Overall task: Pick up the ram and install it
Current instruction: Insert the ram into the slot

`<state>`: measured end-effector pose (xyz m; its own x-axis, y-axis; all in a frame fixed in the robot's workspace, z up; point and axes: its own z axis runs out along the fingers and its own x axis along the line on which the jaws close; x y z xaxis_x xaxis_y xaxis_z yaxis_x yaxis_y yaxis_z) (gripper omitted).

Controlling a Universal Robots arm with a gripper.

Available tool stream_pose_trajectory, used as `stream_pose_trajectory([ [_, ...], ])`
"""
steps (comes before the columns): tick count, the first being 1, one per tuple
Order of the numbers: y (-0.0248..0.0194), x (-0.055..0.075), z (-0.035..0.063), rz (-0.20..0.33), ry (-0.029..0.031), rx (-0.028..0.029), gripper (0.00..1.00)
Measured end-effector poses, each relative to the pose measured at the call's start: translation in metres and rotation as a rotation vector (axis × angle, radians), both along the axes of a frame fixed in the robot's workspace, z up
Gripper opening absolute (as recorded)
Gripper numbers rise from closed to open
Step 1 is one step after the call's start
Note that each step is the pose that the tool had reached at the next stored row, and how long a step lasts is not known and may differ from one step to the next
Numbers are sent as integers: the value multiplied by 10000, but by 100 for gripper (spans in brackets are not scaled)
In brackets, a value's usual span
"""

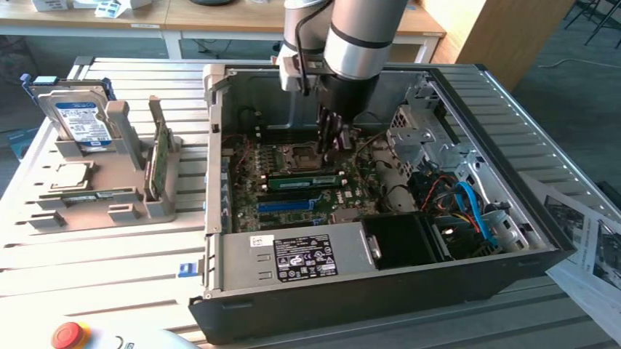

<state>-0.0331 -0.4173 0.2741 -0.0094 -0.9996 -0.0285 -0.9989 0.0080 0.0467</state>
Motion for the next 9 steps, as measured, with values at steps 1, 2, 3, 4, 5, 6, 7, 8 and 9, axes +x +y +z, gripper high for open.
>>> stream_pose_trajectory([
  [1,0,0,31,0,0,-4,37],
  [2,0,0,61,0,0,-8,37],
  [3,0,0,93,0,0,-13,37],
  [4,0,0,126,0,1,-19,37],
  [5,0,0,158,0,0,-23,37],
  [6,0,0,193,0,0,-27,37],
  [7,0,0,228,0,0,-31,37],
  [8,0,0,261,0,0,-37,37],
  [9,0,0,293,-1,0,-41,37],
])
